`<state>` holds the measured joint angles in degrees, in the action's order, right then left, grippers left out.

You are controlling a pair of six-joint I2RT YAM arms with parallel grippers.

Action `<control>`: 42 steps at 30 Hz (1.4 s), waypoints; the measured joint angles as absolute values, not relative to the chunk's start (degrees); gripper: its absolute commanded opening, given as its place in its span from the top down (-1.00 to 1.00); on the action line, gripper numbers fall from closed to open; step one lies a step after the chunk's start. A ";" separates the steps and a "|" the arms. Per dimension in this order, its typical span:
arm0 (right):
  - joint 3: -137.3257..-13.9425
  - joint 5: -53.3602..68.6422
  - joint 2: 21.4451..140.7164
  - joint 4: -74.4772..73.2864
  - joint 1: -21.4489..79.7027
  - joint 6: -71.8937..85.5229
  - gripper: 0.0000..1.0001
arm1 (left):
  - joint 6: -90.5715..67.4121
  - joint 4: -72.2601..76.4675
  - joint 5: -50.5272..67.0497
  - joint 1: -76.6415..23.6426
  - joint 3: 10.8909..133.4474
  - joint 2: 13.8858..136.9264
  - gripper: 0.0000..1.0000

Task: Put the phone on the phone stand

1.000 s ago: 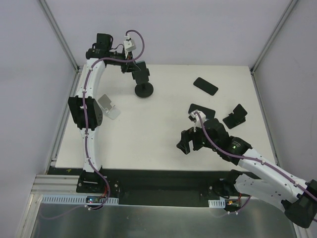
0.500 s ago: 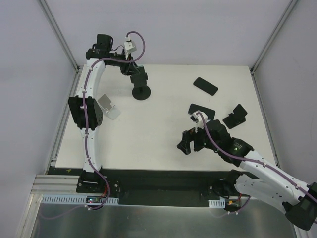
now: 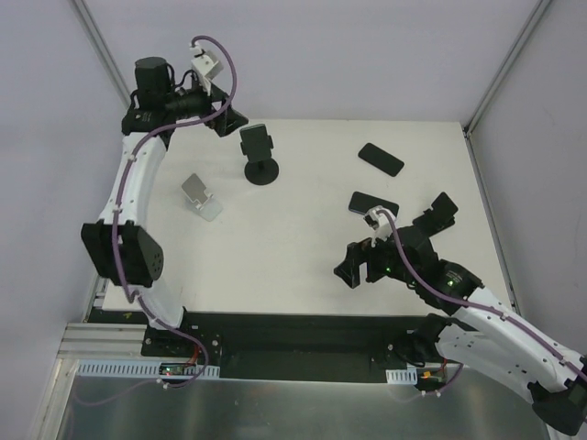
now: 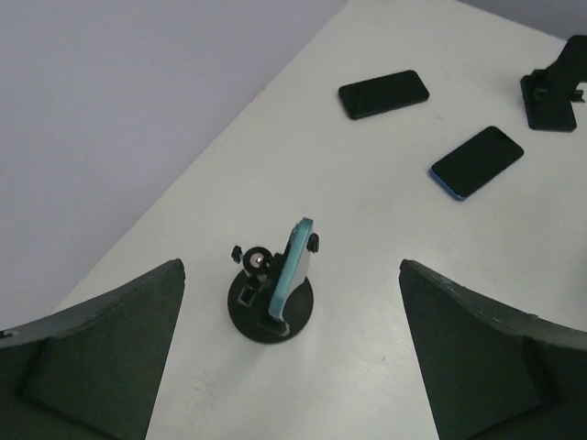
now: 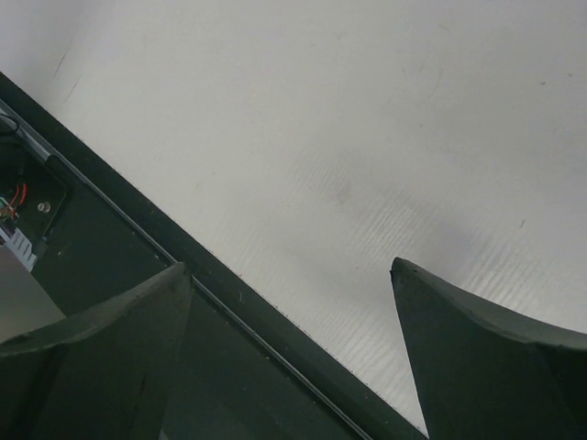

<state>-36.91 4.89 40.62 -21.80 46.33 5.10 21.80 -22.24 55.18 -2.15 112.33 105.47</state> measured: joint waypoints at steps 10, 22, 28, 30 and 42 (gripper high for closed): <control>-37.41 -1.23 36.77 -28.14 46.33 9.80 -0.83 | -12.93 -3.66 22.87 -1.80 75.72 74.00 -0.98; -37.41 -4.10 28.01 -33.71 46.33 15.84 -0.83 | -27.66 -16.43 5.15 3.86 66.57 82.00 -0.75; -37.39 -5.82 22.94 -37.23 46.33 16.34 -0.85 | -25.19 -11.00 5.02 5.32 59.13 82.00 -0.29; -37.39 -6.17 21.96 -37.74 46.33 16.29 -0.86 | -23.05 -8.78 5.30 5.76 57.19 82.15 -0.32; -37.41 -6.85 23.66 -38.19 46.33 14.74 -0.86 | -18.20 0.36 18.33 10.55 57.60 92.05 1.00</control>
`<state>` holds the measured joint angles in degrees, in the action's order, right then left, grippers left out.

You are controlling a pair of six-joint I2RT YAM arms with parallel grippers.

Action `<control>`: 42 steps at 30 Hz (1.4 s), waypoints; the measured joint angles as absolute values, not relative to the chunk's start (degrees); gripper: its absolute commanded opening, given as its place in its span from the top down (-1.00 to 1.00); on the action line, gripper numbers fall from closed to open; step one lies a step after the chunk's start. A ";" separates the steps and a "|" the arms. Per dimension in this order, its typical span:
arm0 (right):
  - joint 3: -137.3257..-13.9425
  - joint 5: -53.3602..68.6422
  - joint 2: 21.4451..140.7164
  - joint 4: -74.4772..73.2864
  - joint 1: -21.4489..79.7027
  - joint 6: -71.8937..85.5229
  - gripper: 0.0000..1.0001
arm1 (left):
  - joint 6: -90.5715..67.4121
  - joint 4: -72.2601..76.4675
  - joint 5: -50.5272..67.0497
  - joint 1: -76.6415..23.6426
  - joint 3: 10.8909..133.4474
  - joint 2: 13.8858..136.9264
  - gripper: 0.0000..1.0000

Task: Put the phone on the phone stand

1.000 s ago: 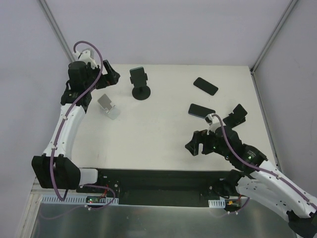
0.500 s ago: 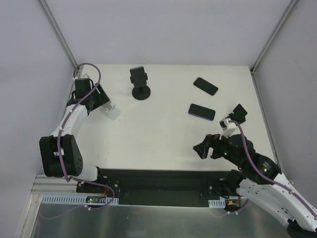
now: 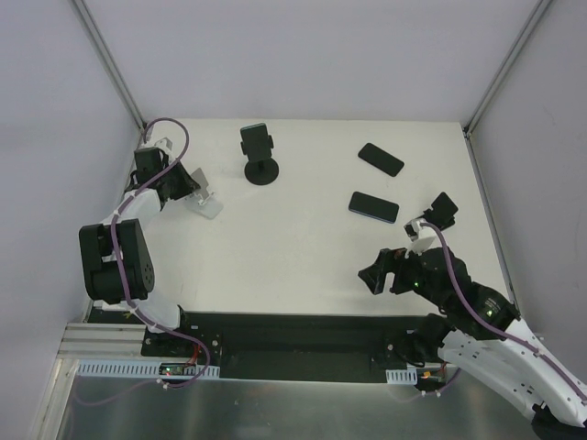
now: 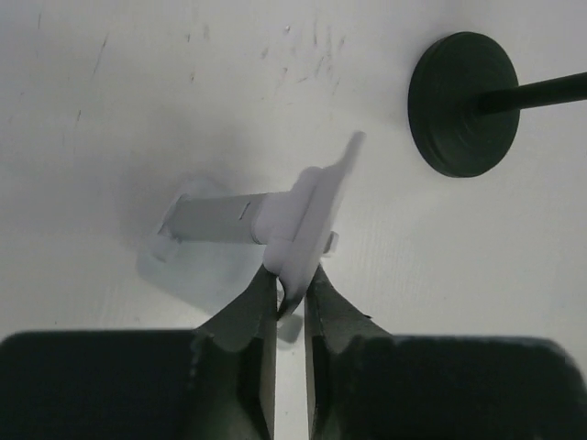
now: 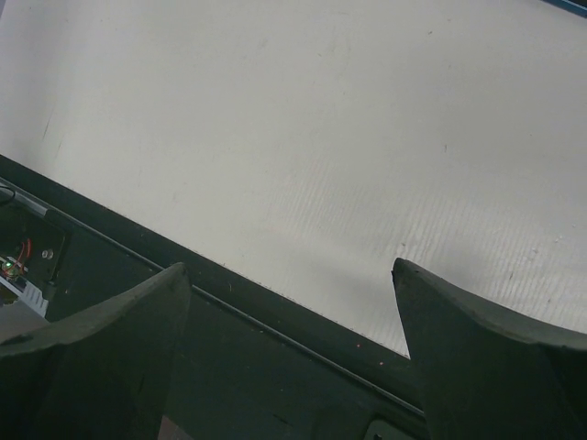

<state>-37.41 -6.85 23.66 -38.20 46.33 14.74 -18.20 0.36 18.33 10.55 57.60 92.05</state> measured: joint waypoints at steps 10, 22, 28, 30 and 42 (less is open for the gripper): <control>-37.39 -8.62 23.11 -38.06 46.33 12.99 -0.89 | -19.09 6.85 21.30 8.10 49.63 86.04 1.00; -37.36 -10.70 28.69 -35.86 46.33 13.32 -0.90 | -20.56 22.61 34.72 -15.66 34.28 75.02 1.00; -37.36 -15.07 28.29 -36.71 46.33 15.86 -0.90 | -19.62 28.08 39.53 -22.68 34.20 79.42 0.26; -37.39 -15.86 27.81 -37.21 46.33 16.27 -0.90 | -19.55 28.51 40.47 -24.21 34.17 80.90 -0.02; -37.43 -20.49 27.42 -40.62 46.33 17.41 -0.99 | -20.16 6.57 26.02 -24.38 41.43 66.98 -0.80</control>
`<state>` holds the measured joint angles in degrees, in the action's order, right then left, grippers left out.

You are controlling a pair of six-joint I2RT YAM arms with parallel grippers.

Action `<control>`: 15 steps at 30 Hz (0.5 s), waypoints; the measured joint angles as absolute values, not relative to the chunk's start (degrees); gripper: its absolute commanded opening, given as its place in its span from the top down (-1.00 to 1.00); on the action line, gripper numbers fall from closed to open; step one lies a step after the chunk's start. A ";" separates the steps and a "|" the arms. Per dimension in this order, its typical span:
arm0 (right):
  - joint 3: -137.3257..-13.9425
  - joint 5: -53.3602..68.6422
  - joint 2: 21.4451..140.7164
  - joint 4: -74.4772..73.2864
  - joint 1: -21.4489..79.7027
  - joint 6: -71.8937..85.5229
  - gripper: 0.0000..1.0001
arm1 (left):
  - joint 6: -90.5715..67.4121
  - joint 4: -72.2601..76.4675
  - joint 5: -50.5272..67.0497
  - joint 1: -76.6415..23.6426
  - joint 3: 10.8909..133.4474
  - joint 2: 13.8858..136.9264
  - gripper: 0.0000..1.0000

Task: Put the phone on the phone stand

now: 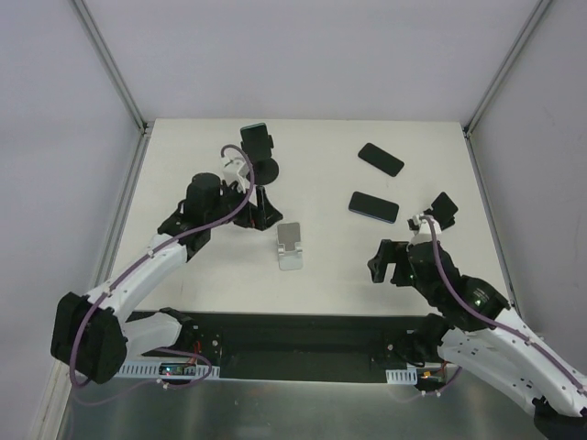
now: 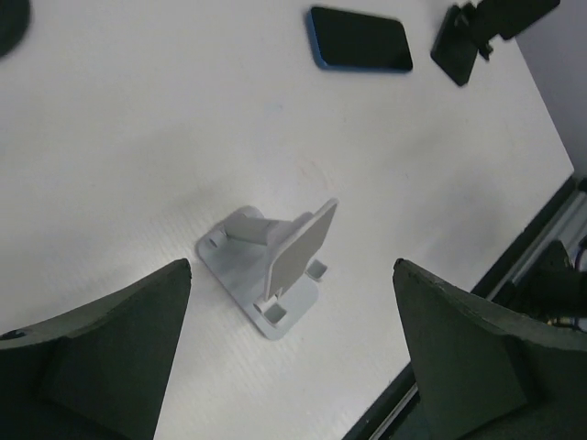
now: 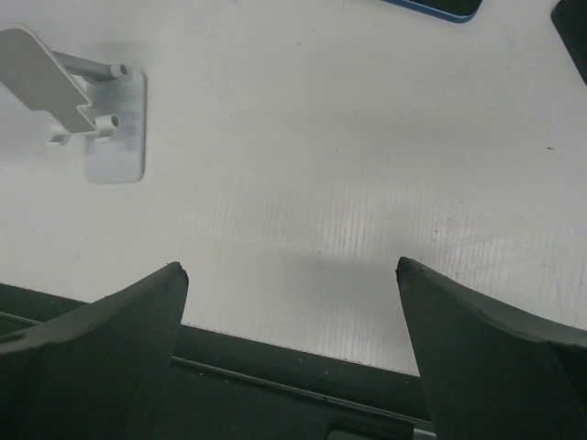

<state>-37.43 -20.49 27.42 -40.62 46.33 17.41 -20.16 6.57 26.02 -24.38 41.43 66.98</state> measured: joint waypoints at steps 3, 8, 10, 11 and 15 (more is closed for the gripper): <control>-38.61 -21.69 32.27 -40.66 45.98 17.52 -0.93 | -20.01 0.89 21.15 -24.29 46.48 62.67 -0.82; -45.54 -18.83 47.37 -39.29 42.09 14.68 -0.93 | -18.57 -2.96 16.80 -24.32 55.07 61.54 -0.80; -50.39 -13.72 54.94 -39.13 40.60 11.62 -0.93 | -17.69 -3.07 15.40 -24.27 57.82 62.78 -0.80; -53.60 -10.94 59.11 -38.96 40.36 9.67 -0.93 | -17.30 -3.11 14.83 -23.88 58.92 63.57 -0.80; -58.92 -5.17 69.63 -33.21 44.53 4.82 -0.93 | -19.14 -3.62 16.60 -18.59 59.88 65.39 -0.85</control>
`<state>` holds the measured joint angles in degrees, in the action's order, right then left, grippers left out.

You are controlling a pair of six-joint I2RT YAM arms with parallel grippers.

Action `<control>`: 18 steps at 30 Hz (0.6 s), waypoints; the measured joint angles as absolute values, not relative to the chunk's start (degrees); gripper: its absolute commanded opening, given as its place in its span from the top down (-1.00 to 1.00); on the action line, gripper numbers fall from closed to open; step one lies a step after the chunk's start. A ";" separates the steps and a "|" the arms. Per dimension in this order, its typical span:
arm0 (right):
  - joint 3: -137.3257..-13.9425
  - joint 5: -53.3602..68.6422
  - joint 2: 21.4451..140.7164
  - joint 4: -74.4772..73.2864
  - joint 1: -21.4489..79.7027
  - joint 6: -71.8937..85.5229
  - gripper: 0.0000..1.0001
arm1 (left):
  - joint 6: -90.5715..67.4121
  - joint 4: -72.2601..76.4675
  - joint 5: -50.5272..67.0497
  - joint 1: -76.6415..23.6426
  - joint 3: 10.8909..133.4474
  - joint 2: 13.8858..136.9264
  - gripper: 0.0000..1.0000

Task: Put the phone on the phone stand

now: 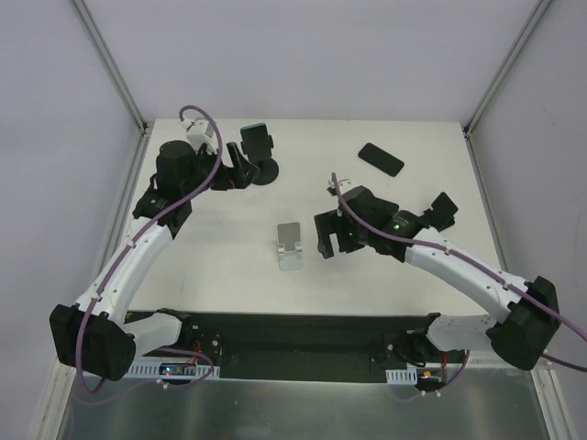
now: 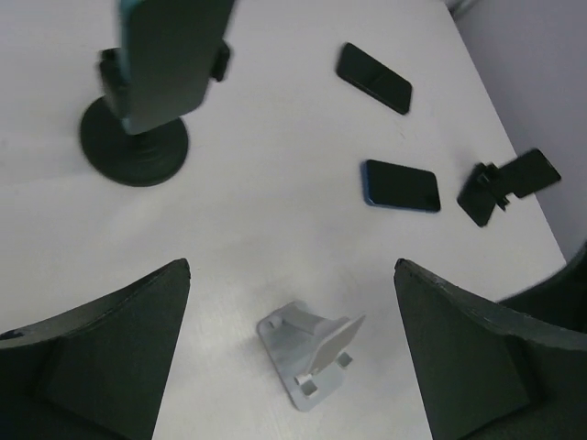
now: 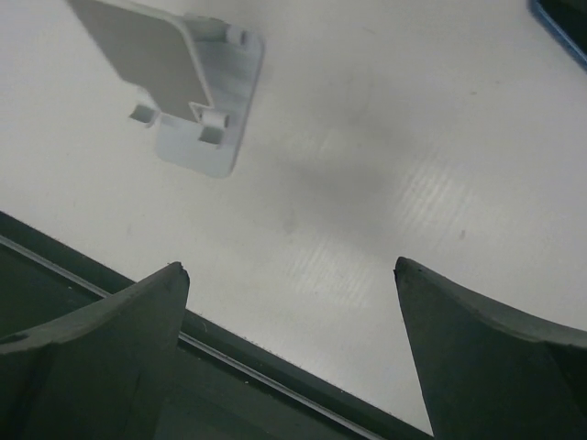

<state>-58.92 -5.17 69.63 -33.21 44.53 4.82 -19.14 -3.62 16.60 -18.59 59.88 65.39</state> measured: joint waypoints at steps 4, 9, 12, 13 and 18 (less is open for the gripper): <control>-63.35 -5.89 77.30 -30.55 49.98 6.55 -0.93 | -25.28 -4.49 15.92 -9.45 59.83 65.14 -0.95; -76.88 -15.33 92.51 -30.65 55.99 11.46 -0.93 | -28.36 -4.78 11.29 -3.07 56.31 59.88 -0.95; -81.28 -19.00 97.51 -31.62 56.82 14.94 -0.93 | -27.83 -5.08 10.02 -1.74 54.59 56.69 -0.95; -81.58 -19.84 98.26 -31.94 56.75 16.01 -0.93 | -27.70 -5.08 9.80 -1.45 54.19 55.90 -0.95; -82.78 -21.63 100.68 -33.91 56.47 18.70 -0.93 | -27.64 -5.02 10.39 0.38 53.41 54.50 -0.93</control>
